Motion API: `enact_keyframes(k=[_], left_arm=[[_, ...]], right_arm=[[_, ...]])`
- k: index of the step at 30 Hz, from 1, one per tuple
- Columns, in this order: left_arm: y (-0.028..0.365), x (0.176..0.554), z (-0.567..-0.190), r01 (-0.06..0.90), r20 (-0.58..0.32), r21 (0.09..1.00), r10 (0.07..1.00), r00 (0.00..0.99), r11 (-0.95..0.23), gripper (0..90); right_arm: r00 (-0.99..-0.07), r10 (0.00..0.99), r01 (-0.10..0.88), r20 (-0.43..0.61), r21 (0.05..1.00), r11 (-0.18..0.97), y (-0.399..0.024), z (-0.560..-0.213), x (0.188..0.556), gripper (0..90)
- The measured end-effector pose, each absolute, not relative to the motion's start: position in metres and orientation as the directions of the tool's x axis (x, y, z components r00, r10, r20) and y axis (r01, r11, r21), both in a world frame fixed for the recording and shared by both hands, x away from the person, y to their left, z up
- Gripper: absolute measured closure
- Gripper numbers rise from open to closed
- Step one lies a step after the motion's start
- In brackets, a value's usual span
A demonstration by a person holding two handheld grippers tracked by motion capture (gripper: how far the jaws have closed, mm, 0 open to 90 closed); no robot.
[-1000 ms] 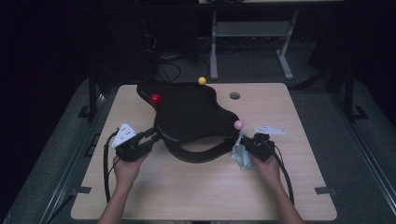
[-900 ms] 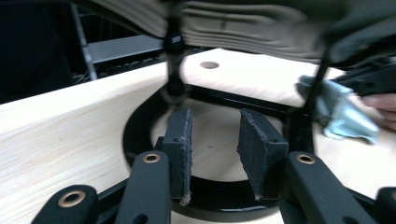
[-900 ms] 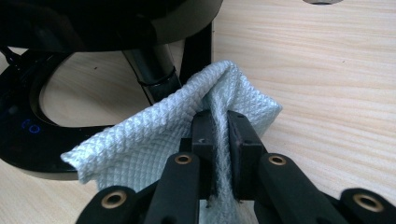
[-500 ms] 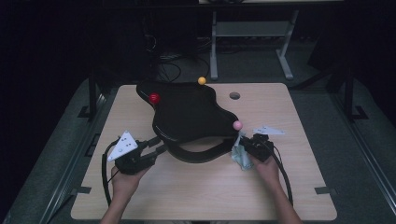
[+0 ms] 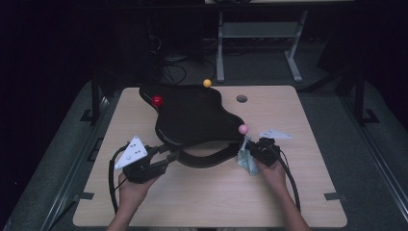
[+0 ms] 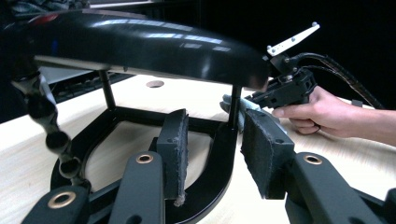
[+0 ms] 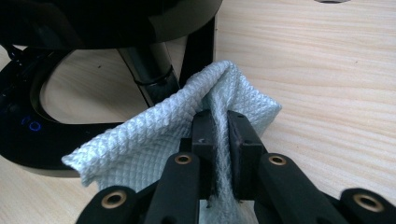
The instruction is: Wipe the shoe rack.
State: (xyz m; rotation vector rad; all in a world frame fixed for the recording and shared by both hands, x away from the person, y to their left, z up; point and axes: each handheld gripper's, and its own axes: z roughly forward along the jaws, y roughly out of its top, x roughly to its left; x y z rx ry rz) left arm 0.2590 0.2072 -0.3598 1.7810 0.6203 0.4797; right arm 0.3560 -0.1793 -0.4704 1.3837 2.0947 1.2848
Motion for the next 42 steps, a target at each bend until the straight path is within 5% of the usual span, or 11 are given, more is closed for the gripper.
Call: enact_keyframes(k=[42], left_arm=[[0.206,0.266,-0.349,0.184,-0.031,0.965,0.621,0.783,-0.185,59.5]], right_arm=[[-0.494,0.848,0.565,0.192,0.812,0.145,-0.175,-0.470,0.359,82.2]])
